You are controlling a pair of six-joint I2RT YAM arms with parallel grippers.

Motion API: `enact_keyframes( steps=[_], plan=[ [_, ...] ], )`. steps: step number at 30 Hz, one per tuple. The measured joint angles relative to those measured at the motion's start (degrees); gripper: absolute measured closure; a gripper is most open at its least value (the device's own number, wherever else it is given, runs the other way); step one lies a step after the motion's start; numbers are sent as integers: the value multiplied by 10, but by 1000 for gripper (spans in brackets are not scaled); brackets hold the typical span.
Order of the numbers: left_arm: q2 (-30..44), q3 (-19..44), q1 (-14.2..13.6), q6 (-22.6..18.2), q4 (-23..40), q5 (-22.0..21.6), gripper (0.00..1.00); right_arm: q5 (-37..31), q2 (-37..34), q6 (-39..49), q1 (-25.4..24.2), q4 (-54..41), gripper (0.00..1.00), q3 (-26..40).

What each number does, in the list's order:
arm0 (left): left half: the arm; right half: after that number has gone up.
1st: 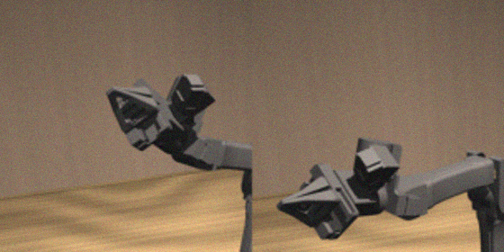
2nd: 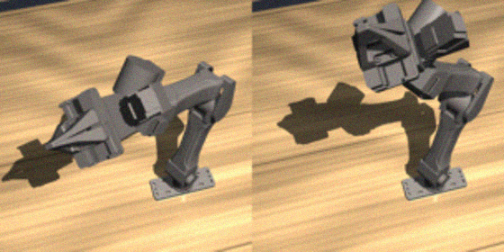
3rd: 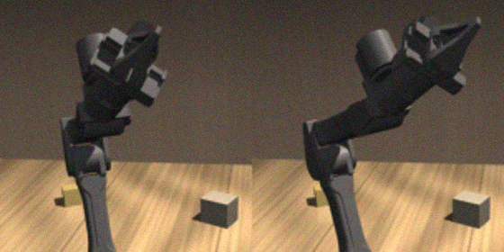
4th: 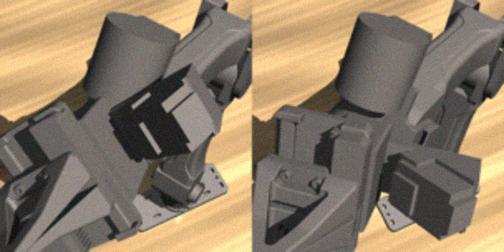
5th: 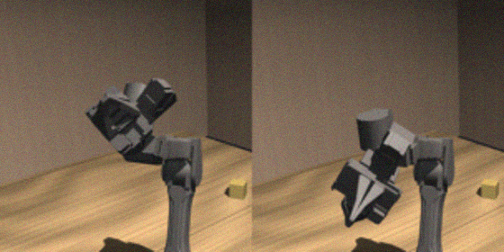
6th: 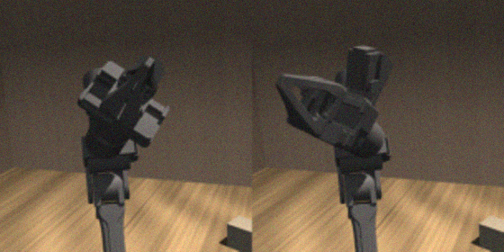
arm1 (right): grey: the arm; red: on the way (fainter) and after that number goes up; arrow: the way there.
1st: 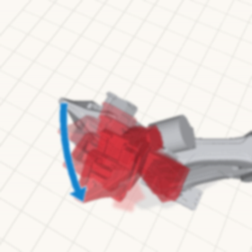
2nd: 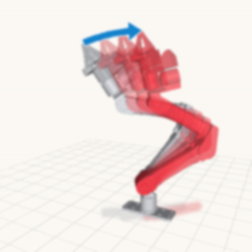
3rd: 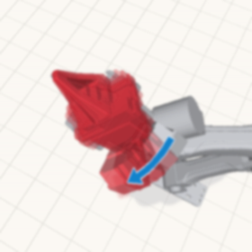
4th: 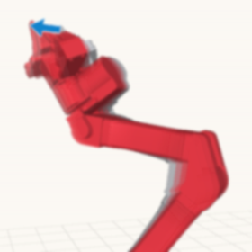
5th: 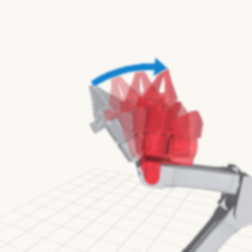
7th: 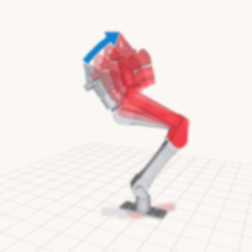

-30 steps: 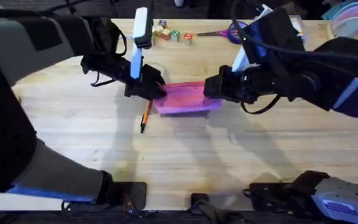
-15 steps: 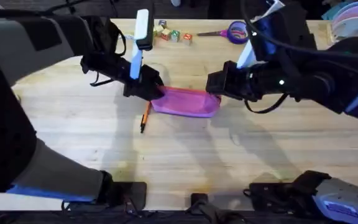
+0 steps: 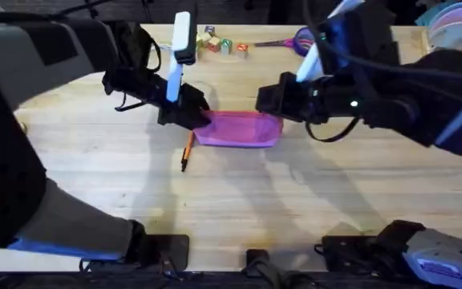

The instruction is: Unzip the bag, pick up the pens from the table one at a time and place them inside, then zip the bag closed.

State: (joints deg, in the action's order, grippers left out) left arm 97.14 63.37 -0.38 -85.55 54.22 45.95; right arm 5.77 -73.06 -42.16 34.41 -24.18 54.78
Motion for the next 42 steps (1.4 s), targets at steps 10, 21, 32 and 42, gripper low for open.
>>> enact_keyframes(
  steps=[10,21,32,42],
  plan=[
    [0,0,0,0,0,-1,958,0,-43,2,50,76,971,0],
    [0,0,0,0,0,-1,958,0,-88,2,94,162,971,0],
    [0,0,0,0,0,-1,958,2,-146,2,127,261,971,2],
    [0,0,3,0,-1,-4,958,-4,-176,5,128,260,971,36]
  ],
)
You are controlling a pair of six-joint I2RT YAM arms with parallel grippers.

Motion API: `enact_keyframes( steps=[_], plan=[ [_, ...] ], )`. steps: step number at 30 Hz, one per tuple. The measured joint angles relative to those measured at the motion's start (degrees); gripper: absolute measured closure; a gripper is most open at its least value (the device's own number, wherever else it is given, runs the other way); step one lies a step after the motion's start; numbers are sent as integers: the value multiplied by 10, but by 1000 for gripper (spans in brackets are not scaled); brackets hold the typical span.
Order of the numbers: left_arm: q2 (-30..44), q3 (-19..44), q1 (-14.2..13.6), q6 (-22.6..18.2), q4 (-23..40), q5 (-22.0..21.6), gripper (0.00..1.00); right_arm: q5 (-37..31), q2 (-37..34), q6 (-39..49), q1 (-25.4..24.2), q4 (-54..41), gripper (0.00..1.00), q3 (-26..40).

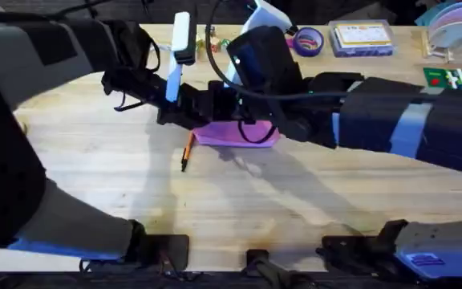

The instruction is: Unzip the bag, pick up the pens from the table one at a time and place them inside, then zip the bag closed.

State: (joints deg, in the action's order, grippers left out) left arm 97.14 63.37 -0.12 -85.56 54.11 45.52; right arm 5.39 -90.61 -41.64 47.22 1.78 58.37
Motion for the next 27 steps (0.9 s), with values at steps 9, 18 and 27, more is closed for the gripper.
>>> enact_keyframes(
  steps=[9,18,27],
  plan=[
    [0,0,0,-1,3,0,958,-13,5,53,-6,-41,550,8],
    [0,0,-1,-1,1,0,958,15,95,99,-32,-173,6,14],
    [0,0,-1,-3,-2,3,719,16,212,177,-78,-267,6,17]
  ],
)
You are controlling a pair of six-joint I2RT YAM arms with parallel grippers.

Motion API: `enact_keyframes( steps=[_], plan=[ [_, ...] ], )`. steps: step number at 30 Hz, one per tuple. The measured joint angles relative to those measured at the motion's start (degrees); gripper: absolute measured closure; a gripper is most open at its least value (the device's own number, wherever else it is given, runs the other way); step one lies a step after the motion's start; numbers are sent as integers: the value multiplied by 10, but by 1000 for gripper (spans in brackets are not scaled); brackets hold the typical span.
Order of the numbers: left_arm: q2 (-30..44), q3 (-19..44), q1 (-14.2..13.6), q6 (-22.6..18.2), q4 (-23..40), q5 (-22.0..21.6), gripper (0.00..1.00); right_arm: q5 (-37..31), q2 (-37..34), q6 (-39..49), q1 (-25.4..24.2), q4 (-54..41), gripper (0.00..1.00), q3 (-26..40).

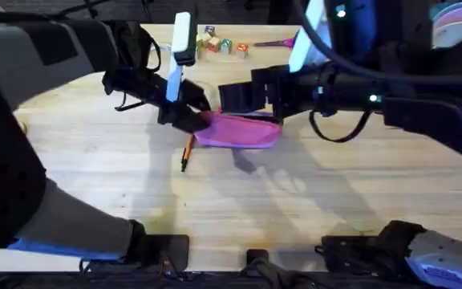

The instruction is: Unzip the bag, pick up the pens from the table one at a time and place them inside, then zip the bag closed.

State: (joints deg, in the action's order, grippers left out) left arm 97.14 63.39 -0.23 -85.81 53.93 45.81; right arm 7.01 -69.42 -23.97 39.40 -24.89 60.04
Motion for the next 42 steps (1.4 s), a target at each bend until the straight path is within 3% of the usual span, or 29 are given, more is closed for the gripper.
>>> enact_keyframes(
  steps=[4,6,13,17,18,19,26,33,42],
  plan=[
    [0,0,0,1,0,6,84,1,0,5,-8,-22,5,0],
    [0,0,0,2,1,7,14,1,0,14,-9,-23,5,0],
    [0,0,0,2,6,10,8,1,0,103,-9,-30,5,1],
    [-3,8,8,2,42,10,8,1,0,158,-9,-57,5,15],
    [-7,12,13,2,54,10,9,1,0,172,-9,-65,5,21],
    [-31,27,35,2,95,10,8,-2,0,220,-9,-94,5,43],
    [-110,44,80,2,150,11,7,-31,0,337,-9,-130,5,64],
    [-153,44,98,2,155,11,7,-88,0,427,-10,-110,4,66],
    [-162,44,99,1,155,11,7,-94,-13,479,-10,-97,4,66]
  ],
)
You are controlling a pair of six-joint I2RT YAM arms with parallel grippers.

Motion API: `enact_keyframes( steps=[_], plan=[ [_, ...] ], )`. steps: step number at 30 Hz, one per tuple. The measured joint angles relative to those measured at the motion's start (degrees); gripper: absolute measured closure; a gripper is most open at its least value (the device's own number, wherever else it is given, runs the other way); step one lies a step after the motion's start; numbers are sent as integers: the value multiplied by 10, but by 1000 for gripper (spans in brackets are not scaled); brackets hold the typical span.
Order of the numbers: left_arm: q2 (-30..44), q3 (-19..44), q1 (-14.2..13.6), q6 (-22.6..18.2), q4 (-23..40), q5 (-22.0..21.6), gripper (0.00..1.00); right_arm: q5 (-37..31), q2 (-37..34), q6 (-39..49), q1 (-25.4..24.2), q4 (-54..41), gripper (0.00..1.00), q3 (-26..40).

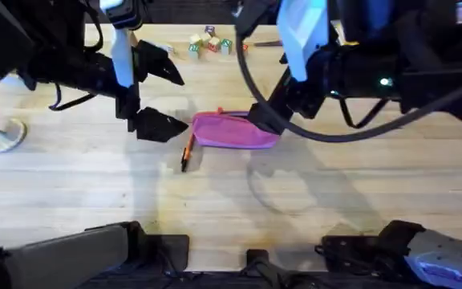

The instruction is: Unzip the bag, pick up the pens from the table one at a time and place them inside, then zip the bag closed.

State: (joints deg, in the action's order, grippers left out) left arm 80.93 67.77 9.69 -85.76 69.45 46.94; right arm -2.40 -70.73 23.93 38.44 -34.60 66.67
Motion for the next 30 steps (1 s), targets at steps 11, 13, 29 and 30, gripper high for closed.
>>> enact_keyframes(
  steps=[11,13,29,30],
  plan=[
    [0,0,0,0,0,0,7,-4,-12,50,1,-1,945,0],
    [0,0,0,0,-1,0,7,-4,-12,52,1,-1,966,0],
    [0,0,0,0,-9,0,7,80,-101,139,0,-1,969,0],
    [0,0,0,0,-9,0,7,81,-106,140,0,-1,969,0]
  ],
)
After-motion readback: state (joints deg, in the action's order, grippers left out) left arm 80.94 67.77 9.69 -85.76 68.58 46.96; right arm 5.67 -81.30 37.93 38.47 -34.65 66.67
